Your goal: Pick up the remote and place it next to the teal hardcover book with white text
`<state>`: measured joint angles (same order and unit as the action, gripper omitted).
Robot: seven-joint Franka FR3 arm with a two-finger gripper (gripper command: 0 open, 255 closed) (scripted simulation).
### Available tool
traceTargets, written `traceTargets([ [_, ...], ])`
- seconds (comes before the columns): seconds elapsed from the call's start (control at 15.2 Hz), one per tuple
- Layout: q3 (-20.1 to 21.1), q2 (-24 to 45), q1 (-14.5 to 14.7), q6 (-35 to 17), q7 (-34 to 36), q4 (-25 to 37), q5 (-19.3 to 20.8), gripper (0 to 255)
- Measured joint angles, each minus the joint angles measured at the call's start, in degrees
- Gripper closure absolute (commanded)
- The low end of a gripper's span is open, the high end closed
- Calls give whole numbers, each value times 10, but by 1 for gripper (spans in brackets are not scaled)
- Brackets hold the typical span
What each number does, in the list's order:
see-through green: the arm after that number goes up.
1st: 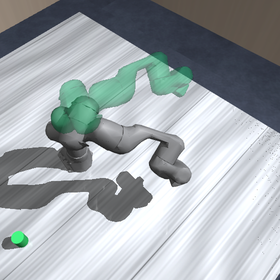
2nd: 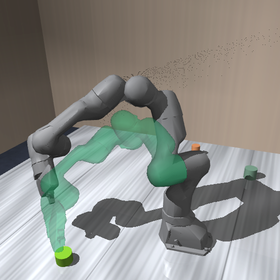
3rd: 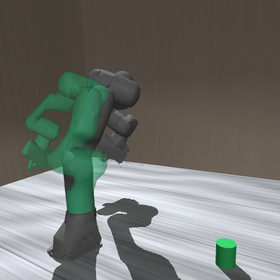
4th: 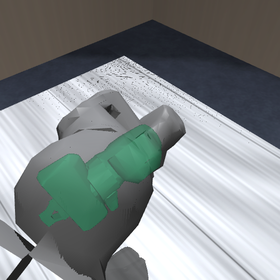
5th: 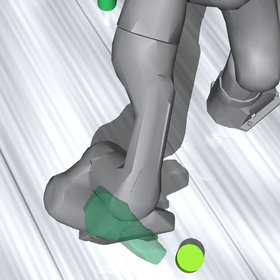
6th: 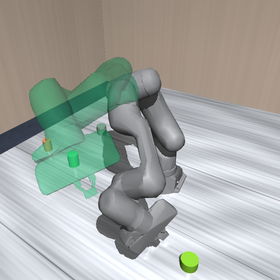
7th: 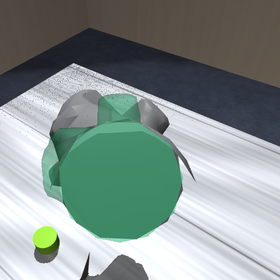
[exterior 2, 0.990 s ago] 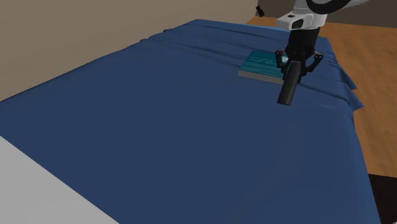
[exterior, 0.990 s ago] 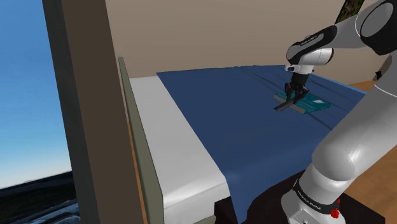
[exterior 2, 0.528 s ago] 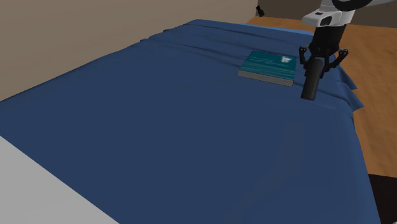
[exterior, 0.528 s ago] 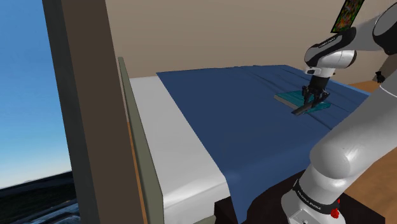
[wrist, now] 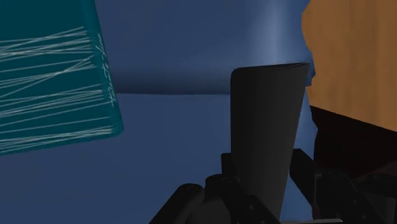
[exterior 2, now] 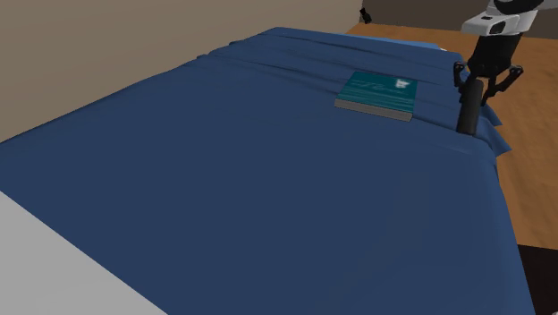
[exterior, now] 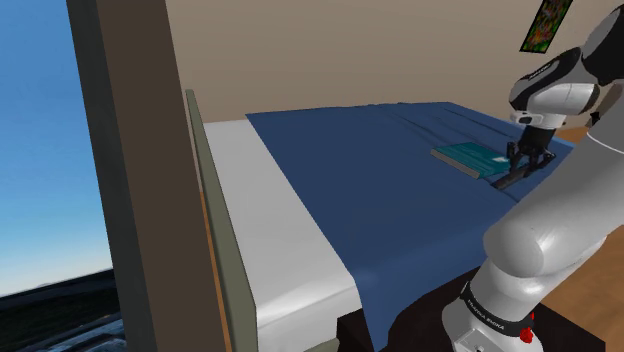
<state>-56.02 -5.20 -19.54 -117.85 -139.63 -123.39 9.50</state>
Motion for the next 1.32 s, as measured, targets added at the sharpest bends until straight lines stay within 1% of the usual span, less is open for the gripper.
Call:
traceTargets([
  [0.13,-20,30,-7,-2,-41,19,-26,255],
  [0.26,-37,44,-21,2,-80,34,-39,255],
  [0.33,-48,68,-31,3,-109,49,-60,255],
  [0.46,-54,85,-41,-12,-135,44,-77,255],
  [0.59,-54,104,-48,-26,-152,39,-96,255],
  [0.86,-48,128,-57,-54,-169,23,-121,255],
  [1.32,-28,178,-82,-100,-204,4,-174,255],
])
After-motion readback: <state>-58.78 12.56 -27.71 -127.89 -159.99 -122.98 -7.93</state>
